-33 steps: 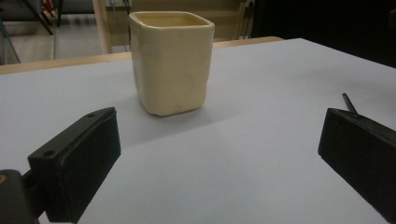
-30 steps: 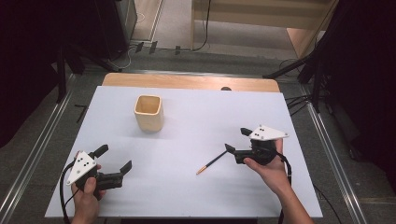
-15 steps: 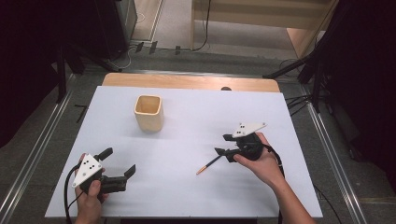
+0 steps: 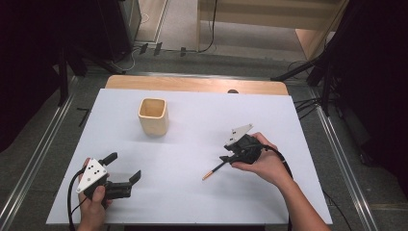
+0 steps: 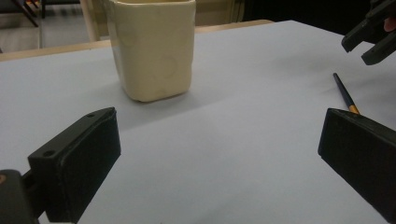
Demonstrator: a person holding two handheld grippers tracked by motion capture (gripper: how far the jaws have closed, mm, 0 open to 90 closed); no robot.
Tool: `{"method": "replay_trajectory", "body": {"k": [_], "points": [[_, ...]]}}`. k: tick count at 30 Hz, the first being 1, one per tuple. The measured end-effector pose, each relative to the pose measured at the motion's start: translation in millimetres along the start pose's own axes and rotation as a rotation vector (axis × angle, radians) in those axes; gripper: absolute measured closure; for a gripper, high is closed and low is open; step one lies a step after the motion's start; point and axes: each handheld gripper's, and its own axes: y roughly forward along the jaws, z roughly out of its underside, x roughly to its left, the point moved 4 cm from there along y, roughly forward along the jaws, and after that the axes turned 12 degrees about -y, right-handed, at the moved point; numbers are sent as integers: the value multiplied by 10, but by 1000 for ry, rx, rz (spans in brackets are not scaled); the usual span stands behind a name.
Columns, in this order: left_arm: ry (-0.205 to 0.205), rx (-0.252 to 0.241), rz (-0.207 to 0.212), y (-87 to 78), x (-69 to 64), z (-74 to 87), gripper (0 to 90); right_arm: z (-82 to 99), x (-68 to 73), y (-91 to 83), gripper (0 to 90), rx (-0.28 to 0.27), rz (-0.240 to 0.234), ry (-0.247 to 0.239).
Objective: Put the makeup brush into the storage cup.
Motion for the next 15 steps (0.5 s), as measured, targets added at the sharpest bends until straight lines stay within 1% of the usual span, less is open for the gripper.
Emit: {"method": "replay_trajectory", "body": {"k": [2,3,4,5,6,7,8,9,11,12,13,14,15], "points": [[2,0,3,0,-2,0,0,-5,5,35,595,30,-12,-32],[4,0,2,0,-3,0,0,-6,6,59,626,48,-28,-49],[5,1,2,0,-3,0,0,-7,8,72,637,46,-41,-57],[4,1,4,1,-3,1,0,-5,11,86,639,48,-66,-66],[4,1,5,2,-4,1,0,-5,11,86,639,48,-66,-66],[4,1,4,3,-5,2,0,0,28,122,647,68,-92,-86],[4,2,5,4,-6,3,0,2,42,143,649,88,-104,-100],[4,3,5,5,-8,4,0,2,42,143,649,88,-104,-100],[7,6,5,5,-9,6,0,4,64,183,649,121,-118,-132],[9,6,6,5,-11,6,0,1,76,205,647,126,-126,-143],[10,6,6,5,-12,6,0,-2,93,231,648,152,-136,-163],[11,6,7,6,-13,6,0,-2,93,231,648,152,-136,-163],[12,7,7,6,-14,7,0,-9,92,248,648,155,-136,-177]]}}
